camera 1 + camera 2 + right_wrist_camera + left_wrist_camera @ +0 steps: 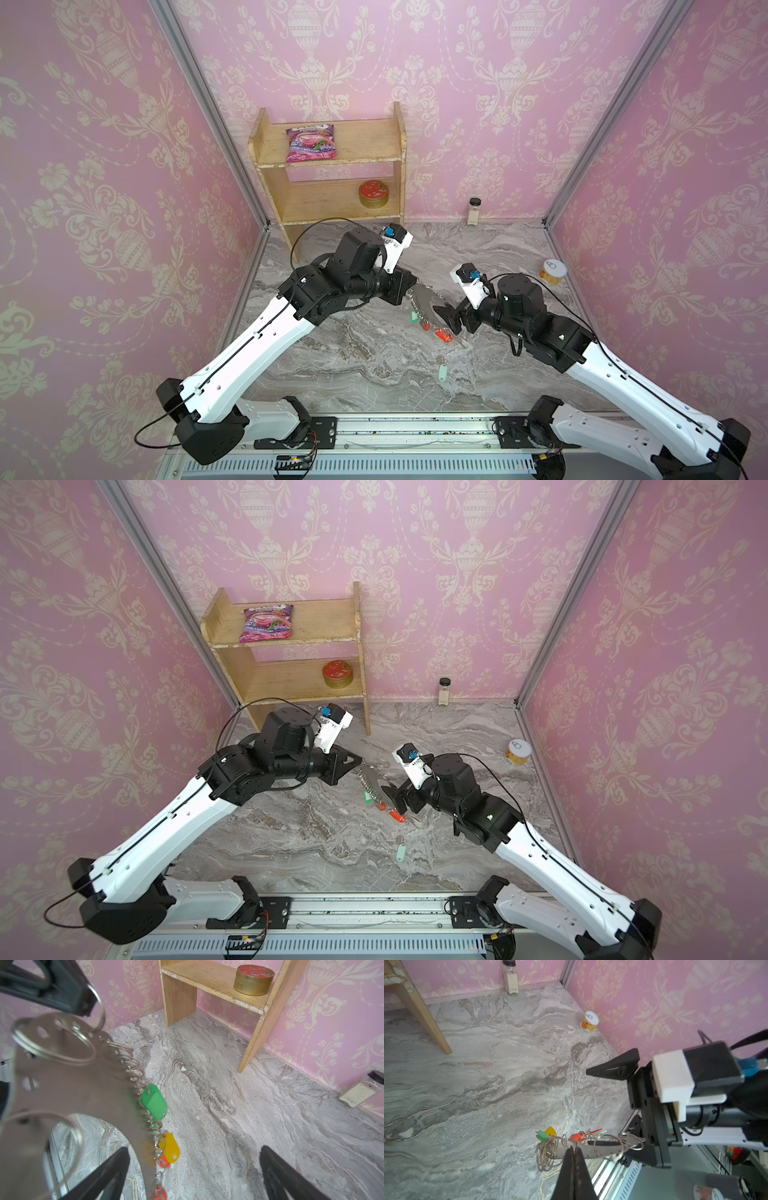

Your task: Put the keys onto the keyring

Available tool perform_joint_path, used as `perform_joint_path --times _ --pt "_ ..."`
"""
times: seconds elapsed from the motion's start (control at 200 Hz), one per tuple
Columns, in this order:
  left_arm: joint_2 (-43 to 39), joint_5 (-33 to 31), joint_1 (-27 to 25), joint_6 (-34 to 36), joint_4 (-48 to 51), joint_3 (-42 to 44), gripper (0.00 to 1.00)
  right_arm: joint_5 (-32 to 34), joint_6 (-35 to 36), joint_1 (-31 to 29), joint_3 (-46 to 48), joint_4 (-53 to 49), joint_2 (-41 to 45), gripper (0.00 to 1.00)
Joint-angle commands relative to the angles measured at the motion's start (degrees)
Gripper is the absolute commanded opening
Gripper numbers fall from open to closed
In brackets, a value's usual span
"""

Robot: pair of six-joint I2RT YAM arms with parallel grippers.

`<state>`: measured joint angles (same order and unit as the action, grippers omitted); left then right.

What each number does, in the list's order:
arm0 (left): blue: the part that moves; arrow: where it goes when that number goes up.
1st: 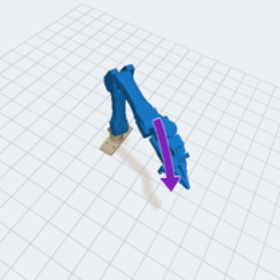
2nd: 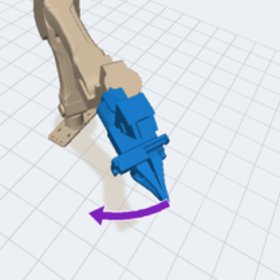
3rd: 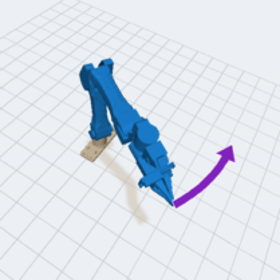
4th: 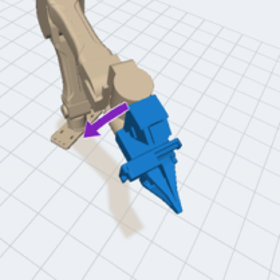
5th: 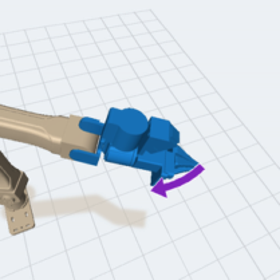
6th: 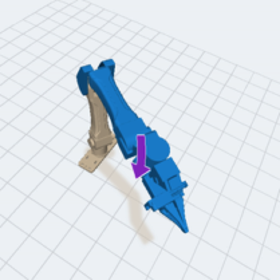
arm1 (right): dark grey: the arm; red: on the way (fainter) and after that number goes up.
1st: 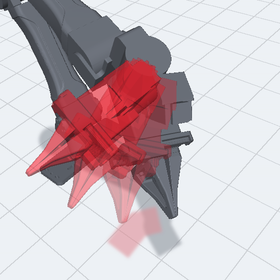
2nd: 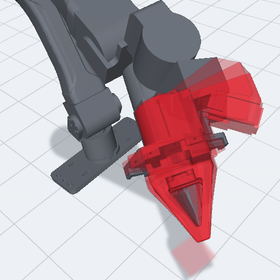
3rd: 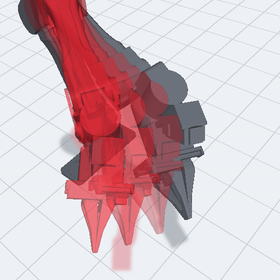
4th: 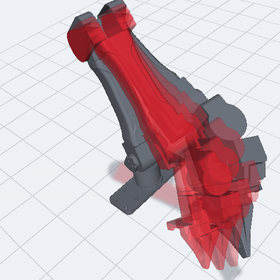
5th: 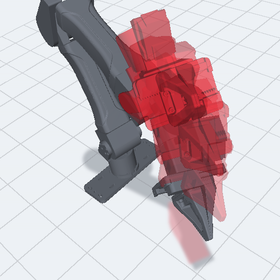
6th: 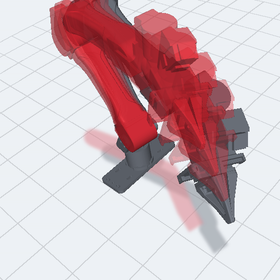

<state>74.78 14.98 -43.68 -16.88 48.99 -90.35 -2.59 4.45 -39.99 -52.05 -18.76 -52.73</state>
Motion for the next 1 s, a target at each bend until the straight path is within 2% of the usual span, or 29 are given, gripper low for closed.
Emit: perform_joint_path --times 0.0,0.155,0.29,0.345,0.465,0.55,0.66,0.851,0.996 --pt "0.9 -0.7 0.0 15.2 12.9 -3.6 0.0 -0.9 -0.7 1.1 1.6 0.3 2.9 1.0" --pt "-0.1 -2.2 -0.4 21.9 12.5 -3.6 0.0 -1.6 -1.7 2.5 1.9 0.3 5.9 1.0" --pt "-2.0 -3.4 -0.9 27.2 10.5 -1.5 0.0 -7.0 -2.2 3.2 -1.5 -2.2 6.5 1.0" --pt "-3.0 -3.5 -0.9 28.6 8.3 0.0 0.0 -7.3 -3.0 3.2 -3.1 -2.6 5.7 1.0" --pt "-3.9 0.0 -0.9 31.2 4.8 1.1 0.0 -5.9 -5.1 3.2 -6.1 -4.1 1.3 0.99" --pt "-4.4 2.9 -0.9 33.1 2.2 1.5 0.0 -8.6 -5.6 3.2 -6.6 -3.4 -1.6 0.94" --pt "-5.8 8.9 -1.1 36.3 -1.3 3.2 0.0 -12.1 -5.5 3.2 -4.2 2.4 -1.9 0.89" --pt "-11.9 15.0 -1.2 39.2 -12.9 12.8 0.0 -15.9 -0.6 3.2 -3.8 5.7 -2.2 0.8" --pt "-14.2 16.6 -1.2 40.7 -17.9 16.6 0.0 -25.1 5.5 3.2 -4.4 4.3 -1.3 0.71"
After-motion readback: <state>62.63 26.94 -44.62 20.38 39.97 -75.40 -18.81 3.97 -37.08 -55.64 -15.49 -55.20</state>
